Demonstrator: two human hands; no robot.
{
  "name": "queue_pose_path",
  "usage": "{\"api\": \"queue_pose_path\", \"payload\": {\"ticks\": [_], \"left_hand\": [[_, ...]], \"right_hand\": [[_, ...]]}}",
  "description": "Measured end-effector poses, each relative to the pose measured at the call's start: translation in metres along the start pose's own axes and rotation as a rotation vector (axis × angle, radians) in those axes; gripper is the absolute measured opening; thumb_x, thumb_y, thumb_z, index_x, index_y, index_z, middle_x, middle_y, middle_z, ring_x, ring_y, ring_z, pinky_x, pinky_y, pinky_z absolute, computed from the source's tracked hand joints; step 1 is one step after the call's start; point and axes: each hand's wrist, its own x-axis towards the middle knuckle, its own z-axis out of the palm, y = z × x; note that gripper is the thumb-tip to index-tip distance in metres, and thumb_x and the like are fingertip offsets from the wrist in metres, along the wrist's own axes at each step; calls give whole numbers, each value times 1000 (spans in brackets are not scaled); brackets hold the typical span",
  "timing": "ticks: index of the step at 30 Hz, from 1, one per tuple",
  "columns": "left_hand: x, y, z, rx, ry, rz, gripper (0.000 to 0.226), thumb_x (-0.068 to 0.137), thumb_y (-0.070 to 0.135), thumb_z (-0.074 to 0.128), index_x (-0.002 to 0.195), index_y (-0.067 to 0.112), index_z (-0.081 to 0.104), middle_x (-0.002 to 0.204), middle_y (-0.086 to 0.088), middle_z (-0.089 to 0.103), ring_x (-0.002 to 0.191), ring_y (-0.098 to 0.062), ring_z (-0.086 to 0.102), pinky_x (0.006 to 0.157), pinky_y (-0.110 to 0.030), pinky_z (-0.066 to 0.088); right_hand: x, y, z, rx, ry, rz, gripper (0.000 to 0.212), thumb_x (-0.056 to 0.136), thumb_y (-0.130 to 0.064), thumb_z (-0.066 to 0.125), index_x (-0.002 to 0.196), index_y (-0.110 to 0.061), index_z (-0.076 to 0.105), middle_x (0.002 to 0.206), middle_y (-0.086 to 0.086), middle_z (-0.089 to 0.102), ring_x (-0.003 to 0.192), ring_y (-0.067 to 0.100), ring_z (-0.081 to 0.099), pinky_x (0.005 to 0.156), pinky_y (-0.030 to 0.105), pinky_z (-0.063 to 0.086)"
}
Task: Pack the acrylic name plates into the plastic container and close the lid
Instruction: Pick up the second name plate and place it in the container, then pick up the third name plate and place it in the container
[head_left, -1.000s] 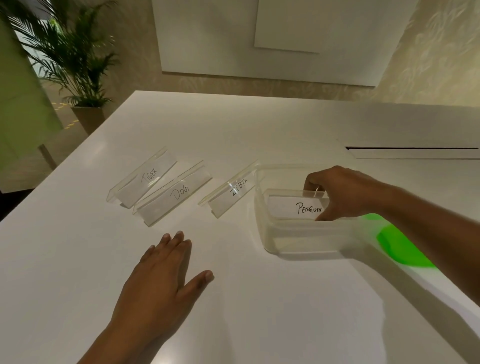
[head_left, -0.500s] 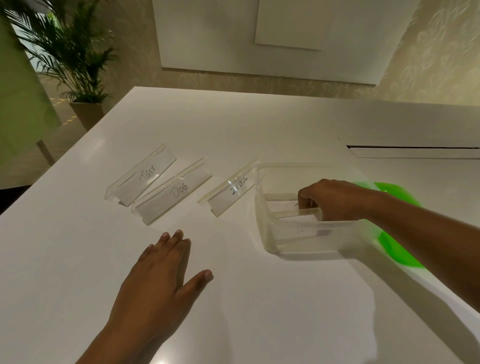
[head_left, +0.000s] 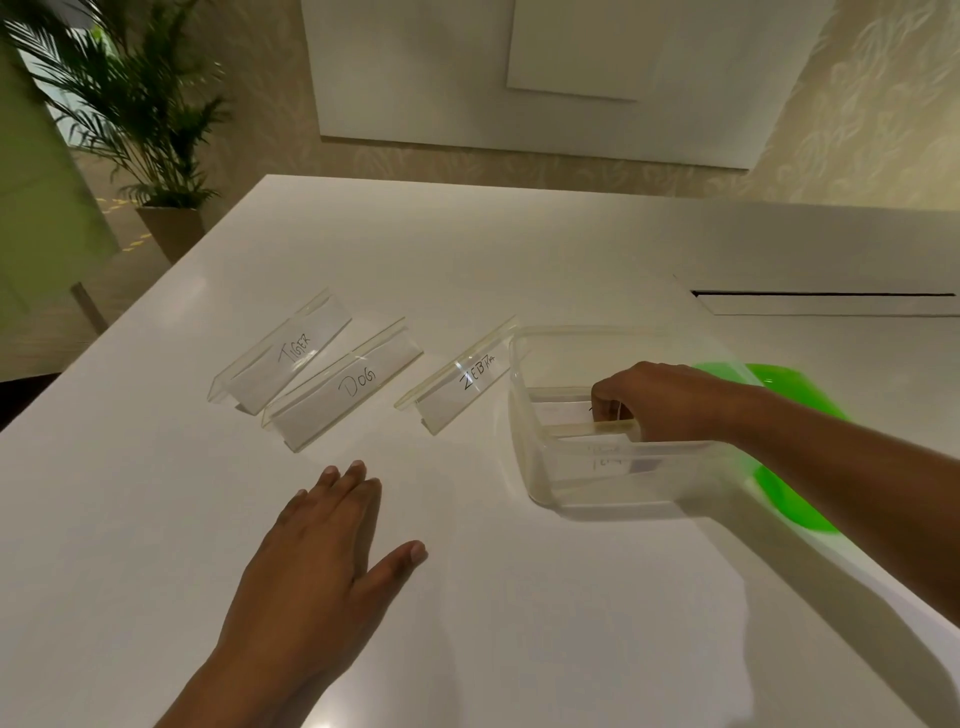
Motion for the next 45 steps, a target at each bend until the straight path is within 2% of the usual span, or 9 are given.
{"api": "queue_pose_path", "payload": {"ticks": [4,8,13,17,22,27,34,40,45], "left_hand": [[-1,0,-1,-3,-8,-6,97,75,86,19,151,27,32,161,11,20,149,-7,10,119,-31,9],[0,1,-2,-3,-13,-14,96,76,86,20,152,28,30,162,12,18,149,-7,9,120,-31,8],[-1,4,-3,-17,-15,-20,100,73,88,16,151,28,31,161,12,19,149,-7,10,121,-32,10],[-1,3,-4,-13,-25,-19,96,76,86,19,152,27,30,162,12,17,149,-7,8,121,-32,9],[-2,3,-4,-19,-27,-30,107,70,92,9,152,27,29,162,12,16,149,-6,7,122,-33,10],[-2,3,-5,-19,-19,-39,96,76,86,22,151,26,31,162,11,19,149,-6,8,121,-32,10],[-5,5,-5,-30,-32,-51,85,83,80,24,152,30,26,163,12,17,149,-6,7,121,-33,10],[-5,7,-7,2,-33,-19,79,89,72,29,152,26,27,163,7,17,150,-11,9,120,-33,8],[-6,10,-4,110,-70,11,82,90,70,6,155,23,12,165,1,5,151,-15,-1,122,-36,4]], "right_hand": [[-1,1,0,6,0,6,31,74,-11,59,96,-32,59,95,-13,62,82,10,55,54,23,35],[-2,3,-3,76,-55,11,34,62,-24,80,90,-32,63,88,-16,63,75,-1,54,52,22,34],[0,6,-6,198,-61,-24,39,58,-29,88,92,-27,67,88,-14,66,82,9,63,61,16,46],[-6,-1,-21,283,170,-65,34,63,-38,86,90,-29,67,88,-14,67,84,4,64,73,22,54],[-29,-50,-41,476,659,-160,30,72,-47,76,94,-28,68,91,-21,67,90,-3,63,76,24,56],[-54,-122,-22,516,905,-376,19,84,-30,69,98,-18,68,97,-6,68,90,8,64,79,30,53],[-51,-178,57,585,607,-340,29,96,-32,53,124,-26,59,136,-14,53,127,-1,44,100,26,42],[-36,-174,91,516,481,-230,41,101,-27,41,142,-27,44,153,-15,30,141,-4,22,114,26,26],[-29,-176,98,321,315,-194,52,102,-36,25,152,-24,19,160,-12,9,144,-3,0,118,21,3]]}}
